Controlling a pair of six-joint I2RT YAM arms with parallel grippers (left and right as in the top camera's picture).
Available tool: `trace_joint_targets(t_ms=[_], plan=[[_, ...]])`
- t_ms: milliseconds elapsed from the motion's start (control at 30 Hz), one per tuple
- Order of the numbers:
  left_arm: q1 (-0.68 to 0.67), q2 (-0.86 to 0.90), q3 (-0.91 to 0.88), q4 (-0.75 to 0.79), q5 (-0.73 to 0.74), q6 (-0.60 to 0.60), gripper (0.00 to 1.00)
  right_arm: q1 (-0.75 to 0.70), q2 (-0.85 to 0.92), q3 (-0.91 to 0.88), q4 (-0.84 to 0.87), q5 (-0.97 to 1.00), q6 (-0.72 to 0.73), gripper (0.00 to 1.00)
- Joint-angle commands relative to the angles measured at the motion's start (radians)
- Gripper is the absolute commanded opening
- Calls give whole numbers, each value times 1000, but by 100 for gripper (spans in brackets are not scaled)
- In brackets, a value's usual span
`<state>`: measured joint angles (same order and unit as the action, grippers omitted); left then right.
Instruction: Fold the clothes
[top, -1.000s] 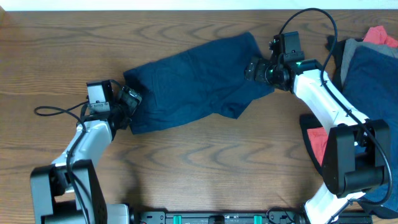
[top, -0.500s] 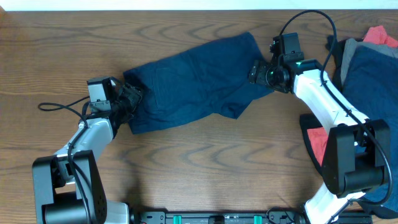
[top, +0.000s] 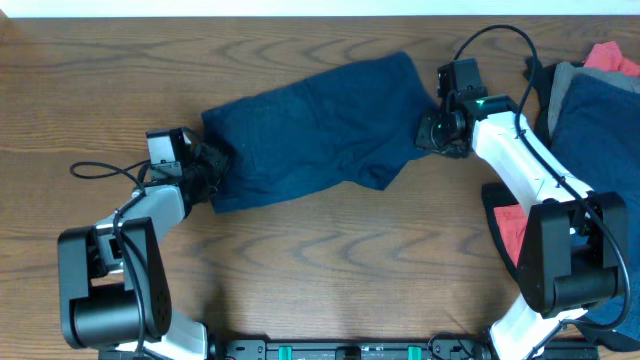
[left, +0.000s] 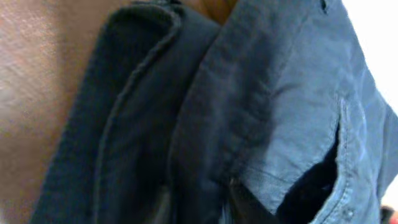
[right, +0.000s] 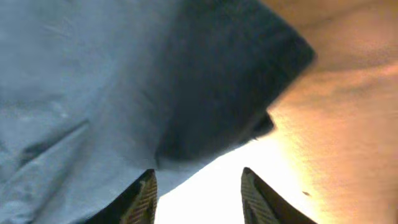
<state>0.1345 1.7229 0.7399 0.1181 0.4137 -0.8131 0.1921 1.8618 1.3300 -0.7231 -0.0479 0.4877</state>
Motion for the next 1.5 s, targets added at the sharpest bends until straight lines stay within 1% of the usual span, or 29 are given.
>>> trace_joint_targets(t_ms=[0, 133, 233, 367, 467, 600, 700, 867, 1067, 1200, 1300, 1467], plan=[[-3, 14, 8, 32, 51, 11, 6, 12, -3, -4, -15, 92, 5, 41], [-3, 14, 8, 89, 111, 11, 6, 11, -3, -4, -42, 154, 5, 41], [-3, 14, 8, 89, 112, 11, 6, 9, -3, -4, -56, 216, 4, 41], [-2, 13, 8, 94, 162, 7, 6, -2, -3, -4, -56, 235, -7, 41], [-2, 13, 9, 114, 232, 2, 6, -6, -3, -4, -70, 241, -7, 40], [0, 13, 9, 169, 356, -60, 6, -6, 10, -4, -72, 251, -7, 40], [0, 12, 9, 183, 414, -65, 6, -6, 40, -4, -61, 251, -7, 40], [0, 12, 8, 182, 452, -64, 6, -8, 109, -4, -29, 251, -6, 41], [6, 12, 8, 179, 459, -64, 6, -31, 161, -4, -4, 270, -6, 42], [28, 12, 8, 136, 494, -54, 6, -56, 160, -4, 30, 288, -11, 44], [42, 12, 8, 66, 515, -24, 6, -75, 160, -4, 47, 287, -11, 44], [42, 13, 8, -6, 514, 51, 6, -88, 158, 8, 64, 200, -50, 45]])
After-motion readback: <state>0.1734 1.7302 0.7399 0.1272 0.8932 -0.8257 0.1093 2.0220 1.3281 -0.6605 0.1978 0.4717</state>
